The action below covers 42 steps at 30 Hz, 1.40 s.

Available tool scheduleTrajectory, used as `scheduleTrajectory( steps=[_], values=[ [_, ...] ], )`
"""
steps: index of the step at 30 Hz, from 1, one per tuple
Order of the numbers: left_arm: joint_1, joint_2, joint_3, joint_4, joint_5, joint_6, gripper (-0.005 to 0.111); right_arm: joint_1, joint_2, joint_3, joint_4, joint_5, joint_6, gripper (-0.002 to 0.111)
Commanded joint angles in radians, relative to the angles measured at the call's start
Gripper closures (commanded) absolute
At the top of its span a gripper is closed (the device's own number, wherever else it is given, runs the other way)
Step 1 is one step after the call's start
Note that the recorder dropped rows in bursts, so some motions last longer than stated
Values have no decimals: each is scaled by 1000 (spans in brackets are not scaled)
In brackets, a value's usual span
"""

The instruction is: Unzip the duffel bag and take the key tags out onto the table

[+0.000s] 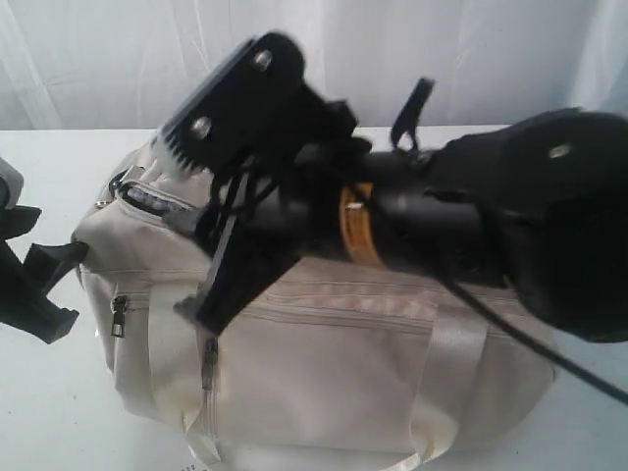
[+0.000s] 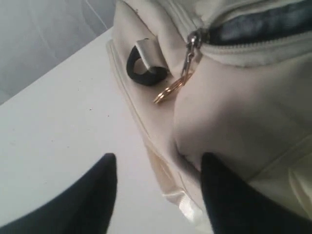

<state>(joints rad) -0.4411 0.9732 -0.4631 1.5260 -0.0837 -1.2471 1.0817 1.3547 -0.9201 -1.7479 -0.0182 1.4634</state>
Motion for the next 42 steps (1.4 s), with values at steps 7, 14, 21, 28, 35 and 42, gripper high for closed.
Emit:
scheduleTrajectory(
  steps=[7,14,21,28,35,42],
  values=[
    [1,-6,7,1,-111,-35,35,4,-317,144,486,554,-271,56],
    [1,29,7,-8,-132,-39,35,4,-429,247,767,735,-388,40],
    [1,109,-16,-77,-169,-37,36,4,-434,349,864,662,-388,38],
    [1,175,-26,-99,-159,-31,38,4,-434,375,865,719,-412,38],
    [1,195,-26,-99,-159,-31,79,4,-434,414,879,813,-481,38],
    [1,192,-26,-97,-164,-31,107,4,-427,497,810,789,-398,44]
  ],
)
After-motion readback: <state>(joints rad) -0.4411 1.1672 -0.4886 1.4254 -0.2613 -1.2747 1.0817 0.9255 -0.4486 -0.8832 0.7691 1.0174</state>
